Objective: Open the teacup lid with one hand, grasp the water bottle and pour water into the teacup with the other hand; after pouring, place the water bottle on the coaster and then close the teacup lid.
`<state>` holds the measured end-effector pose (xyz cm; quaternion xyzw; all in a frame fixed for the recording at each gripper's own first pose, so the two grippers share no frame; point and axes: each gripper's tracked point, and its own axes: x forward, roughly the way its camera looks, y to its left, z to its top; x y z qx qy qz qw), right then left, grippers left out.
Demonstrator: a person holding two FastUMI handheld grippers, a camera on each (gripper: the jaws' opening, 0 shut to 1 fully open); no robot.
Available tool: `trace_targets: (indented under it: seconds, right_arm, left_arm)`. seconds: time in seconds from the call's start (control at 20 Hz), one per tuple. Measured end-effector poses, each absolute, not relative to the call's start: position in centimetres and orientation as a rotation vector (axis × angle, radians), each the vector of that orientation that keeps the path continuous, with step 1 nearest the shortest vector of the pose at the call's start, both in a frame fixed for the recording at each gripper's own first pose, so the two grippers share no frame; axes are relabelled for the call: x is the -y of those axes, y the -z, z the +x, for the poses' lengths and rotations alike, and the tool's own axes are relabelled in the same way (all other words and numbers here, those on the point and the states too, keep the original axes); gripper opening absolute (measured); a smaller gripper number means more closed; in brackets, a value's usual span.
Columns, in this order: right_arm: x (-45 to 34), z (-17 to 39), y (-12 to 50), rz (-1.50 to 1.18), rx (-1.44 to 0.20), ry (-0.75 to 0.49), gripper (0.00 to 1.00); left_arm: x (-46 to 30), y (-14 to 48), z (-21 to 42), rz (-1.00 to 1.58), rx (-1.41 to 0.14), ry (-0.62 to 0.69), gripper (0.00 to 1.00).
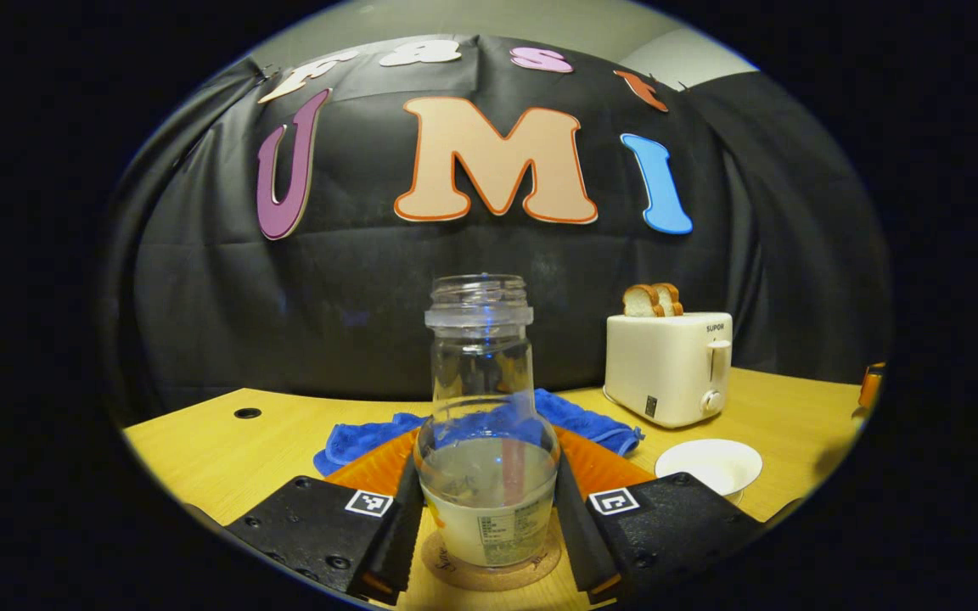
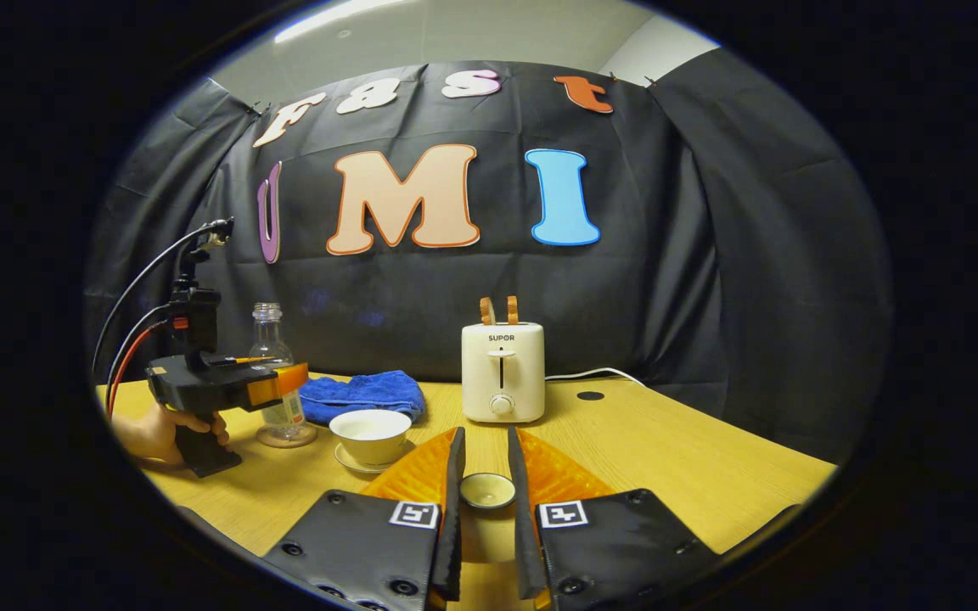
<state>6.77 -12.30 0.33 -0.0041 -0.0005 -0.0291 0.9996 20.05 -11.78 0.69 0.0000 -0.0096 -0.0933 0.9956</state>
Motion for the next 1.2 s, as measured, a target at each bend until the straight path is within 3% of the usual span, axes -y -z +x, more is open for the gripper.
trace_targets:
  seconds: [0.45, 0.6, 0.65, 1.2]
  right_arm:
    - [12.3, 6.8, -0.3, -0.008, 0.001, 0.058, 0.29]
    - [12.3, 6.8, -0.3, -0.009, 0.001, 0.060, 0.29]
    - [12.3, 6.8, -0.3, -0.008, 0.001, 0.060, 0.29]
    - [12.3, 6.8, -0.3, -0.008, 0.002, 0.060, 0.29]
  left_arm:
    - [12.0, -0.5, 20.2, 0.001, 0.015, 0.197, 0.73]
    - [12.1, -0.5, 20.1, -0.003, 0.014, 0.206, 0.96]
    - [12.0, -0.5, 20.1, -0.001, 0.014, 0.202, 0.92]
    - [11.2, -0.4, 17.4, -0.005, 0.005, 0.181, 0.96]
